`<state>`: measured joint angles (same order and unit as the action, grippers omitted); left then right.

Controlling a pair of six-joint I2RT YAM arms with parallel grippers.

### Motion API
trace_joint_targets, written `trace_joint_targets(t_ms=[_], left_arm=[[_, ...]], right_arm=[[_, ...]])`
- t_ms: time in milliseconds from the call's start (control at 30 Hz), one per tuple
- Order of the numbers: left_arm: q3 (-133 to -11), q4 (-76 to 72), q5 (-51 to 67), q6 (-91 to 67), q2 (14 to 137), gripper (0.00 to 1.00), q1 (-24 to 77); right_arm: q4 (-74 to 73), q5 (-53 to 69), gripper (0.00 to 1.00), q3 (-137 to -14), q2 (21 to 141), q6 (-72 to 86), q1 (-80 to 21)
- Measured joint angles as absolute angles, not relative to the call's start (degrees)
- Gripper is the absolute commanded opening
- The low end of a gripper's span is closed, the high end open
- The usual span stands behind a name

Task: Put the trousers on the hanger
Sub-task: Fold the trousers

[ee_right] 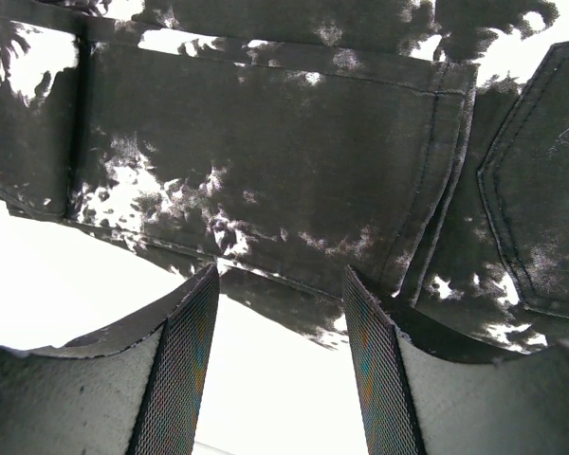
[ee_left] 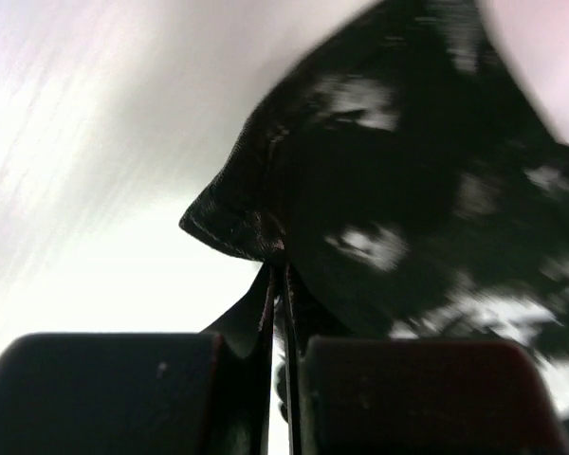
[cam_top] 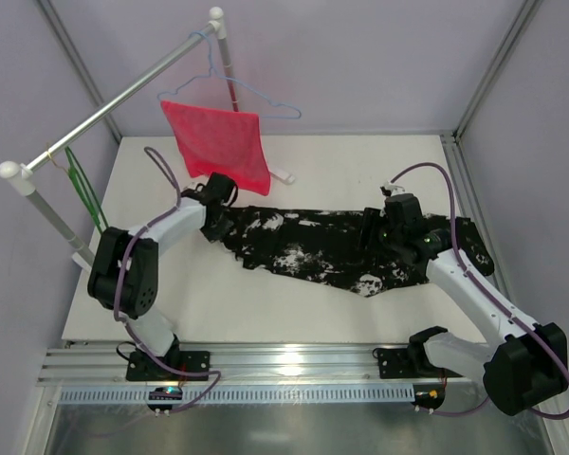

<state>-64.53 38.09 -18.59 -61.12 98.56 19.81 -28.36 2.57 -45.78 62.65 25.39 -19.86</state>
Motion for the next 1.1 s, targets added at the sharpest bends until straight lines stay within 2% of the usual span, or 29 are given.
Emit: trace_joint_targets(t_ms=[333, 533, 767, 833, 867, 967, 1000, 1100], left_arm=[[-74.46, 36.86, -21.39, -55.99, 94.08, 0.0, 36.23], [-75.11, 29.23, -15.31, -54.57, 95.37, 0.0, 46.63], [-76.31, 16.49, -4.69, -53.04, 103.07, 0.01, 53.25], [-77.67, 13.8, -1.21, -52.25, 106.02, 0.14, 53.82], [-78.17, 12.6, 0.45, -51.96, 107.2, 0.3, 53.89], [-79.44, 10.92, 4.1, -51.24, 109.06, 0.37, 53.87], [-79.7, 10.96, 4.69, -50.72, 109.08, 0.45, 53.87], [-81.6, 11.27, 6.44, -49.36, 109.08, 0.47, 53.52]], right_arm=[[-28.12, 2.74, 0.58, -45.76, 62.65, 25.43, -19.31], [-27.05, 2.76, 0.58, -43.79, 62.67, 26.22, -16.45], [-28.32, 3.11, 0.58, -41.23, 61.98, 26.94, -10.22], [-28.6, 3.18, 0.58, -41.23, 60.9, 26.94, -8.88], [-28.67, 3.27, 0.58, -41.23, 60.42, 26.94, -8.43], [-28.77, 4.45, 0.59, -41.28, 59.99, 26.92, -7.62], [-28.75, 5.15, 0.59, -41.32, 60.07, 26.92, -7.6], [-28.67, 8.43, 0.59, -41.69, 61.23, 26.94, -7.31]])
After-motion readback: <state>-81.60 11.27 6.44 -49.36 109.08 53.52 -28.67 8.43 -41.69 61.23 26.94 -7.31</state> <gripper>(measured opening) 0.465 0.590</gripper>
